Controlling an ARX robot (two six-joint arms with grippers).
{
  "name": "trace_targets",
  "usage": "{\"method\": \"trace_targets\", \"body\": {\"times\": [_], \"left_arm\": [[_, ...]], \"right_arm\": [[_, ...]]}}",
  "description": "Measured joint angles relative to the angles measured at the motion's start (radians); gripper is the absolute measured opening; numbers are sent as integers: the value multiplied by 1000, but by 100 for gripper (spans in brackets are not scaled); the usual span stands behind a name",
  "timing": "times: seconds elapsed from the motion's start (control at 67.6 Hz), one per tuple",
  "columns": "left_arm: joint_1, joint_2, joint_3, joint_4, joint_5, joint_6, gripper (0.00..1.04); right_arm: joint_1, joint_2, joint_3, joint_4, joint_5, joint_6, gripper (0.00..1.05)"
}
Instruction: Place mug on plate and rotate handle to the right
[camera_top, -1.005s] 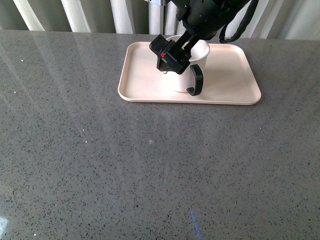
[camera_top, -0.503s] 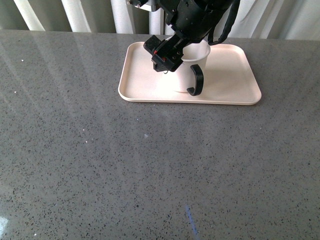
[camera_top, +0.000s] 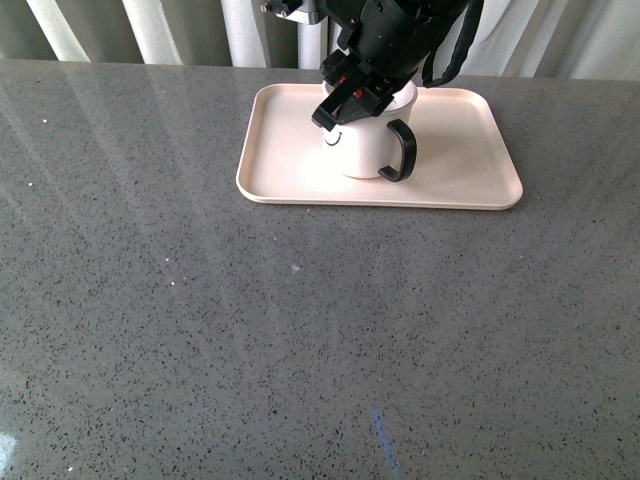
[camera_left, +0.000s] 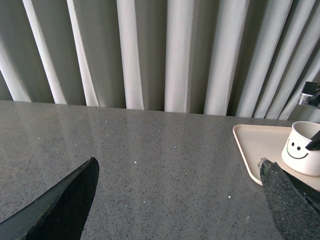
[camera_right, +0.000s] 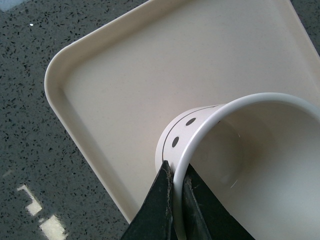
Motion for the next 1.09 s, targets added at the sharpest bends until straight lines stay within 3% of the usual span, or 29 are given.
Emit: {"method": "trace_targets", "body": {"times": [0.207, 0.399, 0.621, 0.784, 1.094], "left_arm": [[0, 0, 0, 0, 0, 0, 95], [0, 0, 0, 0, 0, 0, 95], [0, 0, 0, 0, 0, 0, 95], [0, 0, 0, 0, 0, 0, 95], [0, 0, 0, 0, 0, 0, 95]], "right_arm": [[-29, -18, -7, -5, -43, -53, 2], [-82, -122, -122, 74, -105, -277, 2], [-137, -183, -208, 82, -235, -538, 2], [-146, -187, -248, 64, -274, -682, 2], [-161, -185, -250, 55, -287, -787, 2]]}}
